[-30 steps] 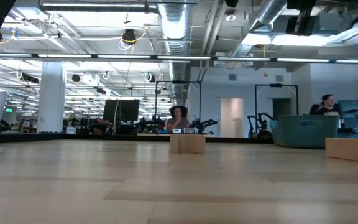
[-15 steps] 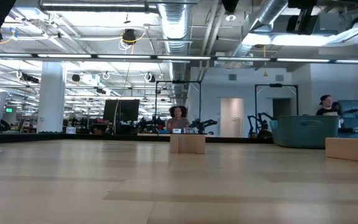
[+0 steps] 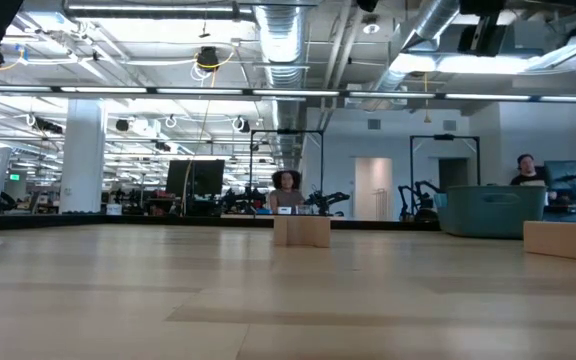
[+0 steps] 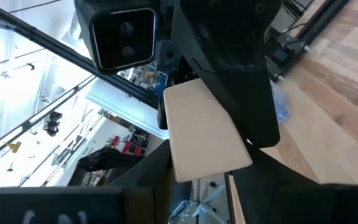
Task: Sort & place blocks by color
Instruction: Put the top brown block into the gray bin, then put the bottom brown block into the gray bin
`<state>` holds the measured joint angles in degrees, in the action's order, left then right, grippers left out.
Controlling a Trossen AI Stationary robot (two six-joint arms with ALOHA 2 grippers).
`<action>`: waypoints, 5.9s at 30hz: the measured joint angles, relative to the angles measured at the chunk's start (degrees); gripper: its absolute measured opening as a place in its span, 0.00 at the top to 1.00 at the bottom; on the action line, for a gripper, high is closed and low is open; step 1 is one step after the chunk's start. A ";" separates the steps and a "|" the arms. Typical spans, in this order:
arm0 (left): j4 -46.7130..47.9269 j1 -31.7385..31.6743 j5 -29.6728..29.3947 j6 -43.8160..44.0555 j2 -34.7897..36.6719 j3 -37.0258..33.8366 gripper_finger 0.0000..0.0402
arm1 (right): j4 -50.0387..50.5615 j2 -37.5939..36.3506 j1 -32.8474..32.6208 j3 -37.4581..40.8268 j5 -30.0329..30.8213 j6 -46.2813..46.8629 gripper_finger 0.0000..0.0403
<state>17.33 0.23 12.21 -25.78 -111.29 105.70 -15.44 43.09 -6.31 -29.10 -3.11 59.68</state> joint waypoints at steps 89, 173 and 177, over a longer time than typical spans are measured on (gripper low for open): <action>2.64 -0.88 -8.84 -2.18 2.81 0.25 0.74 | -0.29 -5.07 9.08 0.20 -0.45 -1.48 0.56; -44.90 13.40 -6.48 31.13 -29.52 0.05 0.64 | 33.46 -19.12 13.13 0.04 9.49 -7.87 0.59; -43.97 13.25 -8.25 32.00 -29.52 0.05 0.64 | 33.45 -19.12 13.13 0.04 9.51 -7.82 0.59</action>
<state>-26.64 13.48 3.97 6.21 -140.81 105.75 18.01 23.97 6.82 -29.06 6.39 51.87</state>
